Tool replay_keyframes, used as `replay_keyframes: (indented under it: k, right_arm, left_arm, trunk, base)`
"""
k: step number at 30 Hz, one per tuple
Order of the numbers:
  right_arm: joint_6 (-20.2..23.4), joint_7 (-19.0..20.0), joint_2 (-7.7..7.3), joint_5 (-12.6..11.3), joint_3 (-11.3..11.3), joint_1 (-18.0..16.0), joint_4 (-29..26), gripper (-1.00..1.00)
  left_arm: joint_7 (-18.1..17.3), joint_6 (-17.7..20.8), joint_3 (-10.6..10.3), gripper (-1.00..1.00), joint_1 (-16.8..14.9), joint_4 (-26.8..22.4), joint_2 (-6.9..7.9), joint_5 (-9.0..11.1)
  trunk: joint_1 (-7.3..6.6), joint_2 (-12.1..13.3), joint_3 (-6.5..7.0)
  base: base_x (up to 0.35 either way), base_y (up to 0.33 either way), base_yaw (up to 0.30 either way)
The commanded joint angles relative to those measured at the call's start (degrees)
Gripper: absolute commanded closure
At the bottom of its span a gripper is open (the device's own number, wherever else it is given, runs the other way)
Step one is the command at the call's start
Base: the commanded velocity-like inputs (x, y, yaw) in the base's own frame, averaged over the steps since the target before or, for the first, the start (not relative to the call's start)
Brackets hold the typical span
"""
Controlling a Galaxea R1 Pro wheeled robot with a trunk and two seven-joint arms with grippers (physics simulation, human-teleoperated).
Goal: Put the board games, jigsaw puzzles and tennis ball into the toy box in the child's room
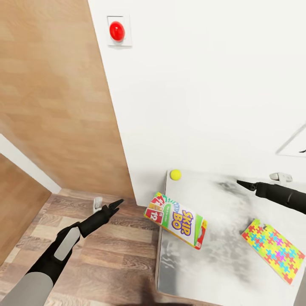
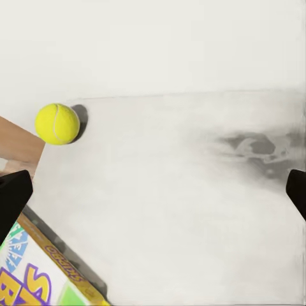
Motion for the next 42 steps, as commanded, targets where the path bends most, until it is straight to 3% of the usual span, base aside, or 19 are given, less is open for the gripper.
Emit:
replay_keyframes:
  k: [1, 13, 23, 32, 42]
  right_arm:
    - [0.3, 0.6, 0.01, 0.6, -0.1, -0.1, 0.0, -1.0]
    - [0.3, 0.6, 0.01, 0.6, -0.1, -0.1, -0.1, -1.0]
    - [0.3, 0.6, 0.01, 0.6, -0.1, -0.1, -0.1, -1.0]
    - [0.3, 0.6, 0.01, 0.6, -0.1, -0.1, -0.1, -1.0]
    - [0.3, 0.6, 0.01, 0.6, 0.0, -0.1, 0.0, -1.0]
  left_arm:
    - [0.1, 0.5, -0.1, -1.0, 0.0, 0.0, 0.06, 0.6]
    - [0.2, -0.2, 0.2, -1.0, -0.3, 3.7, 0.03, 0.7]
    - [0.3, -1.5, 0.3, -1.0, -2.3, 9.2, 0.02, 0.8]
    - [0.3, -1.8, 0.2, -1.0, -3.0, 10.9, -0.04, 0.8]
    - [0.3, -1.9, 0.1, -1.0, -3.3, 11.6, -0.06, 0.7]
  trunk:
    - [0.03, -0.1, -0.09]
    - [0.03, -0.1, -0.09]
    - [0.03, -0.1, -0.09]
    - [0.03, -0.1, -0.09]
    - [0.03, -0.1, -0.09]
  base:
    - [0.001, 0.0, -0.119]
    - [0.001, 0.0, -0.054]
    - [0.0, 0.0, -0.012]
    - [0.0, 0.0, -0.034]
    - [0.0, 0.0, -0.197]
